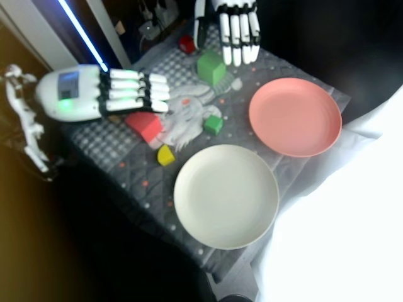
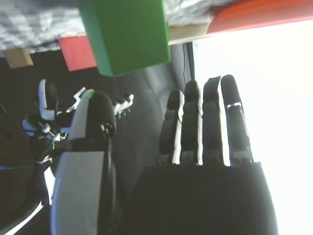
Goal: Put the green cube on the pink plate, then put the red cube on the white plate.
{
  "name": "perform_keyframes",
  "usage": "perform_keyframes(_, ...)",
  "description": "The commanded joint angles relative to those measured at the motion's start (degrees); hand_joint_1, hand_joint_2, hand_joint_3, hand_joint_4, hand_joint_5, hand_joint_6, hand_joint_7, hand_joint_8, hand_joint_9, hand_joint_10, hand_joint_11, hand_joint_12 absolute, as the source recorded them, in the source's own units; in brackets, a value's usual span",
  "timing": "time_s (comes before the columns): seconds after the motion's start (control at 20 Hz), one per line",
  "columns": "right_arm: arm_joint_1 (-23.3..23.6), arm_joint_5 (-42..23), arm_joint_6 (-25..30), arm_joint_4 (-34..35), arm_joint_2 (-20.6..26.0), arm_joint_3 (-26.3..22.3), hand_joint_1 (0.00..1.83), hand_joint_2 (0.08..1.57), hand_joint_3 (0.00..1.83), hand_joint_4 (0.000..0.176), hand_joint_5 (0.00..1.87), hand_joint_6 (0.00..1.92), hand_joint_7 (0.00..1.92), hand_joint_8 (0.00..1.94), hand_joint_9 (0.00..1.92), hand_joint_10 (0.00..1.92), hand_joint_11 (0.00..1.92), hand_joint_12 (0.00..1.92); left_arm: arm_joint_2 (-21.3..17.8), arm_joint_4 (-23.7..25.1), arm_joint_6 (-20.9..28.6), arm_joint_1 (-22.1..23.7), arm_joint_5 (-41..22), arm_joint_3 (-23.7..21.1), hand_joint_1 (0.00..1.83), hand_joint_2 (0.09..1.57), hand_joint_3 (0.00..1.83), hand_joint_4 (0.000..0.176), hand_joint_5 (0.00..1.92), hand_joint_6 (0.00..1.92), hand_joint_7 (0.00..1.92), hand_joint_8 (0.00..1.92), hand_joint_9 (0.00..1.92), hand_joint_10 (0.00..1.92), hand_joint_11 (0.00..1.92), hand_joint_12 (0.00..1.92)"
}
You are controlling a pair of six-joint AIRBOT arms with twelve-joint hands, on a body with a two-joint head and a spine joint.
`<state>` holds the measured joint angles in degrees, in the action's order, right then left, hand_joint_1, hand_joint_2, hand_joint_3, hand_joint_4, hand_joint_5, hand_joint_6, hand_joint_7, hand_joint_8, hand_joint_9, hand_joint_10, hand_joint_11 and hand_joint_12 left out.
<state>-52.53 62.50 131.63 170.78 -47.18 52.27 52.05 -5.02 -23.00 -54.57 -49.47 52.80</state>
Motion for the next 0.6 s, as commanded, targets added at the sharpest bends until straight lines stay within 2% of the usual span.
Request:
perform_keyframes(0.0, 0.19, 6.85, 0.26, 1.63, 0.08, 0.11, 0.34, 1.00, 0.16, 0.000, 0.11, 0.46, 0.34, 0.22, 0.16, 0.60, 0.00, 1.28, 0.44, 0.48, 0.21, 0.82, -6.95, 0.07, 0.53, 0.85, 0.02, 0.016, 0.20, 0.05, 0.19, 0.02, 0.18, 0.29, 0.00, 1.36)
perform_keyframes(0.05, 0.19, 6.84, 0.26, 1.63, 0.02, 0.15, 0.36, 1.02, 0.10, 0.000, 0.11, 0.44, 0.36, 0.17, 0.16, 0.59, 0.00, 1.28, 0.44, 0.48, 0.21, 0.84, -7.05, 0.07, 0.54, 0.86, 0.01, 0.017, 0.24, 0.04, 0.18, 0.01, 0.19, 0.28, 0.00, 1.41)
perform_keyframes(0.1, 0.19, 6.83, 0.26, 1.63, 0.00, 0.17, 0.37, 1.05, 0.07, 0.000, 0.13, 0.42, 0.39, 0.13, 0.17, 0.58, 0.00, 1.29, 0.48, 0.50, 0.21, 0.90, -7.11, 0.04, 0.54, 0.86, 0.00, 0.026, 0.28, 0.04, 0.22, 0.02, 0.24, 0.32, 0.00, 1.49)
perform_keyframes(0.15, 0.19, 6.81, 0.26, 1.63, 0.00, 0.18, 0.37, 1.05, 0.07, 0.000, 0.13, 0.42, 0.39, 0.13, 0.17, 0.58, 0.00, 1.29, 0.75, 0.53, 0.21, 0.99, -6.87, 0.12, 0.54, 0.86, 0.00, 0.026, 0.28, 0.04, 0.22, 0.02, 0.24, 0.32, 0.00, 1.49)
perform_keyframes(0.2, 0.20, 6.78, 0.26, 1.63, -0.06, 0.20, 0.35, 1.07, 0.03, 0.000, 0.18, 0.35, 0.42, 0.07, 0.20, 0.53, 0.00, 1.30, 1.16, 0.55, 0.21, 1.02, -6.37, 0.36, 0.53, 0.87, 0.00, 0.021, 0.29, 0.00, 0.29, 0.01, 0.25, 0.47, 0.00, 1.53)
perform_keyframes(0.25, 0.20, 6.77, 0.26, 1.63, -0.20, 0.28, 0.35, 1.07, 0.03, 0.000, 0.18, 0.35, 0.42, 0.07, 0.20, 0.53, 0.00, 1.30, 1.79, 0.60, 0.21, 1.13, -5.55, 0.78, 0.53, 0.87, 0.00, 0.021, 0.29, 0.00, 0.29, 0.01, 0.25, 0.47, 0.00, 1.53)
perform_keyframes(0.3, 0.20, 6.77, 0.26, 1.63, -0.25, 0.31, 0.34, 1.07, 0.02, 0.000, 0.21, 0.31, 0.44, 0.05, 0.21, 0.50, 0.00, 1.28, 2.44, 0.61, 0.21, 1.34, -4.70, 1.28, 0.57, 0.89, 0.00, 0.000, 0.31, 0.00, 0.36, 0.02, 0.27, 0.59, 0.10, 1.50)
perform_keyframes(0.35, 0.20, 6.77, 0.26, 1.63, -0.23, 0.31, 0.33, 1.06, 0.01, 0.000, 0.22, 0.27, 0.45, 0.04, 0.24, 0.45, 0.00, 1.27, 3.18, 0.61, 0.21, 1.66, -3.65, 1.94, 0.59, 0.90, 0.00, 0.000, 0.32, 0.01, 0.39, 0.02, 0.31, 0.76, 0.25, 1.51)
perform_keyframes(0.4, 0.20, 6.77, 0.26, 1.63, -0.21, 0.30, 0.33, 1.06, 0.01, 0.000, 0.22, 0.27, 0.45, 0.04, 0.24, 0.45, 0.00, 1.27, 3.71, 0.61, 0.21, 1.89, -2.96, 2.49, 0.59, 0.90, 0.00, 0.000, 0.32, 0.01, 0.39, 0.02, 0.31, 0.76, 0.25, 1.51)
perform_keyframes(0.45, 0.20, 6.77, 0.26, 1.63, -0.20, 0.31, 0.37, 1.06, 0.01, 0.000, 0.22, 0.25, 0.45, 0.02, 0.23, 0.41, 0.00, 1.24, 4.50, 0.61, 0.21, 2.09, -1.92, 3.35, 0.62, 0.94, 0.00, 0.012, 0.34, 0.01, 0.44, 0.03, 0.30, 0.99, 0.28, 1.56)
perform_keyframes(0.5, 0.20, 6.77, 0.26, 1.63, -0.25, 0.32, 0.37, 1.06, 0.01, 0.000, 0.22, 0.25, 0.45, 0.02, 0.23, 0.41, 0.00, 1.24, 5.24, 0.60, 0.21, 2.21, -0.94, 4.20, 0.62, 0.94, 0.00, 0.012, 0.34, 0.01, 0.44, 0.03, 0.30, 0.99, 0.28, 1.56)
perform_keyframes(0.55, 0.20, 6.77, 0.26, 1.63, -0.29, 0.32, 0.41, 1.05, 0.00, 0.000, 0.24, 0.25, 0.45, 0.02, 0.24, 0.41, 0.00, 1.21, 5.85, 0.46, 0.21, 2.28, -0.08, 4.88, 0.69, 0.95, 0.01, 0.000, 0.37, 0.01, 0.47, 0.04, 0.27, 1.04, 0.25, 1.58)
